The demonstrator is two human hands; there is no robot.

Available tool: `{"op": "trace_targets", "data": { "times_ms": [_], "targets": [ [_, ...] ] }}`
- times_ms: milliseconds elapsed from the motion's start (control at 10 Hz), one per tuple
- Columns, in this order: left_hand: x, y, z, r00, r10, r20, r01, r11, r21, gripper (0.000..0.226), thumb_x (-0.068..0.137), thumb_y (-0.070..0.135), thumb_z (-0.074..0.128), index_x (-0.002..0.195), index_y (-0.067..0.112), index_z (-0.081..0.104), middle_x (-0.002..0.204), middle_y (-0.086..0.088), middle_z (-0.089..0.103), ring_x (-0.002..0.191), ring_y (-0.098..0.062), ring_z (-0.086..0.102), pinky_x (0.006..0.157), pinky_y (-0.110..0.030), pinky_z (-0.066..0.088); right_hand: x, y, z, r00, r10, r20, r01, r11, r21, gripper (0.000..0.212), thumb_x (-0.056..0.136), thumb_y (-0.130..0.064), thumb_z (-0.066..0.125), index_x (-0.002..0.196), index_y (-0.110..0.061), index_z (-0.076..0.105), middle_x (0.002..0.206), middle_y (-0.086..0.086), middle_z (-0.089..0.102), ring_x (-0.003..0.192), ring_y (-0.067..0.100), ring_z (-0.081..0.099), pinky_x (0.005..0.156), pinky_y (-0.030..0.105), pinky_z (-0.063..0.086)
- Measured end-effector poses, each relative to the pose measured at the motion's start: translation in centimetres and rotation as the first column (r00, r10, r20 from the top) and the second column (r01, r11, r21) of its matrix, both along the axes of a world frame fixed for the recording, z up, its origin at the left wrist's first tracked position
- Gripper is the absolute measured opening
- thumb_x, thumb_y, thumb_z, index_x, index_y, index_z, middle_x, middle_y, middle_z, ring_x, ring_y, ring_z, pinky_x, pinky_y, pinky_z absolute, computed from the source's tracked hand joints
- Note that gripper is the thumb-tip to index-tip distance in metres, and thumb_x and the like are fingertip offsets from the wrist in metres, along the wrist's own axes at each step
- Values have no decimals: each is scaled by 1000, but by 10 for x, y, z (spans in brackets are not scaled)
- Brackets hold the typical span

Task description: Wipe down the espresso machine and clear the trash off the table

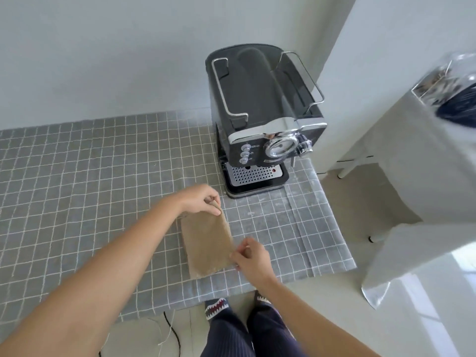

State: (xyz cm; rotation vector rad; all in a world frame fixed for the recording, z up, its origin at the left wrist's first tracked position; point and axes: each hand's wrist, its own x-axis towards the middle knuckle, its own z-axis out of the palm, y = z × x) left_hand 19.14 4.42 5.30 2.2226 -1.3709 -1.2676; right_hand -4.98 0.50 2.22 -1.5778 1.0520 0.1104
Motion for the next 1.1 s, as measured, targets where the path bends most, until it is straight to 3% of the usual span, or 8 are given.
{"op": "trace_targets", "data": {
  "times_ms": [200, 400, 500, 600, 700, 800, 1000, 1100],
  "targets": [
    [-76, -115, -11, 983, -182, 24, 184, 978, -94, 20, 84, 35, 70, 93, 17, 68, 85, 6, 63, 79, -12, 55, 67, -28, 41, -83, -84, 2, 966, -257, -34, 254, 965, -66, 17, 86, -12, 65, 102, -18, 63, 81, 1, 78, 69, 16, 71, 70, 36, 61],
    [-149, -193, -34, 997, -79, -4, 76, 969, -237, 26, 86, 32, 68, 107, 17, 67, 97, 0, 72, 95, -19, 66, 81, -31, 51, -132, -143, -4, 916, -390, -91, 371, 912, -177, 11, 86, -12, 64, 93, -20, 62, 75, -2, 74, 74, 25, 69, 72, 39, 59],
    [-174, -201, -43, 997, -11, 80, 35, 953, -302, 43, 94, 29, 56, 136, 23, 50, 134, -1, 57, 125, -20, 52, 105, -39, 42, -142, -155, -11, 931, -348, -108, 300, 900, -317, 25, 90, -13, 60, 114, -18, 57, 99, -6, 69, 94, 19, 64, 75, 24, 49],
    [-196, -175, -57, 950, 111, 291, 0, 934, -356, 49, 100, 32, 36, 148, 24, 29, 158, 0, 27, 146, -20, 23, 119, -46, 20, -144, -163, -24, 972, -64, -225, -71, 838, -542, 51, 97, -17, 50, 145, -27, 38, 153, -2, 38, 141, 27, 32, 110, 39, 35],
    [-211, -131, -77, 888, -35, 458, 138, 972, -192, 64, 99, 52, 15, 154, 21, 3, 161, -2, -9, 149, -22, -10, 119, -53, -1, -140, -170, -34, 875, 275, -399, -467, 697, -544, 58, 102, -44, 25, 156, -36, 6, 164, -12, -6, 150, 31, -16, 122, 51, 7],
    [-210, -102, -94, 833, -140, 535, 207, 976, -67, 76, 95, 64, 11, 152, 18, -9, 159, -4, -20, 146, -24, -21, 117, -56, -9, -144, -172, -48, 756, 427, -497, -649, 586, -484, 76, 85, -68, -11, 154, -35, -12, 162, -12, -21, 142, 26, -39, 120, 50, -15],
    [-199, -89, -91, 848, -158, 506, 230, 970, -83, 78, 93, 68, 8, 150, 22, -19, 157, 0, -29, 144, -19, -28, 117, -58, -7, -139, -167, -47, 692, 399, -602, -713, 507, -484, 82, 79, -68, -25, 150, -27, -26, 157, -9, -32, 131, 18, -53, 111, 51, -26],
    [-179, -51, -84, 885, 80, 458, 15, 980, -200, 71, 96, 62, 6, 149, 25, -23, 156, 3, -32, 144, -17, -27, 117, -53, -12, -118, -155, -42, 791, 326, -518, -607, 526, -595, 76, 87, -67, -17, 151, -26, -21, 160, -6, -28, 138, 20, -45, 113, 48, -28]
  ]
}}
